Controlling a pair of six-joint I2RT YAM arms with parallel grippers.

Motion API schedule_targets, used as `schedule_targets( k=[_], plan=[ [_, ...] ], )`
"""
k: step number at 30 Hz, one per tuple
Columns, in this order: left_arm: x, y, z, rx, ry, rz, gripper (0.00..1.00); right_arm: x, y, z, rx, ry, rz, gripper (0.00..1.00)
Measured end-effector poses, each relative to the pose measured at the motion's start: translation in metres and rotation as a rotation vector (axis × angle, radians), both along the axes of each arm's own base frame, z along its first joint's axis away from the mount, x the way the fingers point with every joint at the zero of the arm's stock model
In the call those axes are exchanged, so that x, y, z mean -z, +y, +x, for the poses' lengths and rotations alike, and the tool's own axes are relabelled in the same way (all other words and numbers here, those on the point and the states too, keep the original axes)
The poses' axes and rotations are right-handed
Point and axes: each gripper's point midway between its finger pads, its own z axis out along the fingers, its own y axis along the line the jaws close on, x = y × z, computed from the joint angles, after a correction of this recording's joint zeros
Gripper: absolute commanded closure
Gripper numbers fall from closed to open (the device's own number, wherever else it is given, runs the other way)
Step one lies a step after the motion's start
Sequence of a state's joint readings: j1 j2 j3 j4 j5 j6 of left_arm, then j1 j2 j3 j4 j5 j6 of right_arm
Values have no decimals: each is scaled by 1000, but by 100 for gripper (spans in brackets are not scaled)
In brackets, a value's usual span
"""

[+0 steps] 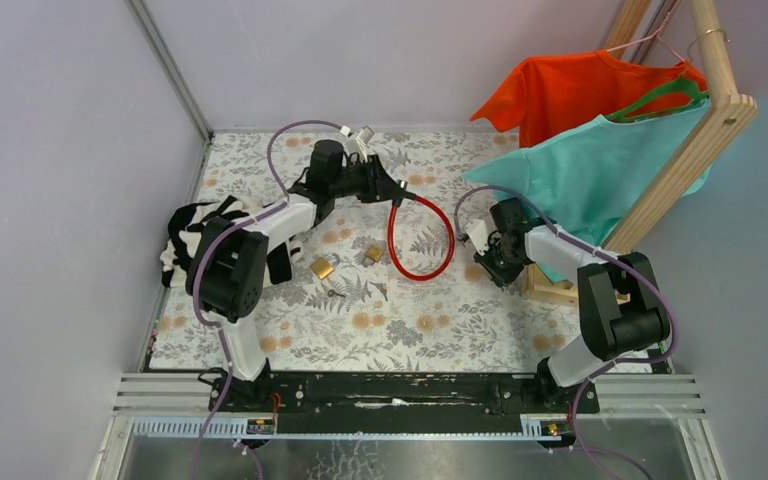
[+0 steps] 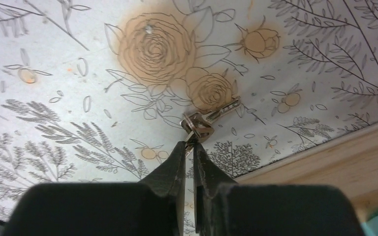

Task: Lock with the key
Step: Place the lock at the center of the board.

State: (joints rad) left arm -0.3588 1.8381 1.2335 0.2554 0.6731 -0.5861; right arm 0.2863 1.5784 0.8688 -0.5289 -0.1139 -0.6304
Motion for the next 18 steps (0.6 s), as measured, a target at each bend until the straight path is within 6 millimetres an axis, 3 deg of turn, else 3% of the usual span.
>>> schedule_targets(
  k=[7,15,18],
  plan=[
    [24,0,13,-27,69,-15,99,-3,20,-17,-38,68,99,100],
    [55,-3,17,-37,139,-17,98,-5,61,-53,-182,161,150,100],
    [64,-4,18,-37,157,-22,94,-10,77,-69,-238,187,172,95]
  ],
)
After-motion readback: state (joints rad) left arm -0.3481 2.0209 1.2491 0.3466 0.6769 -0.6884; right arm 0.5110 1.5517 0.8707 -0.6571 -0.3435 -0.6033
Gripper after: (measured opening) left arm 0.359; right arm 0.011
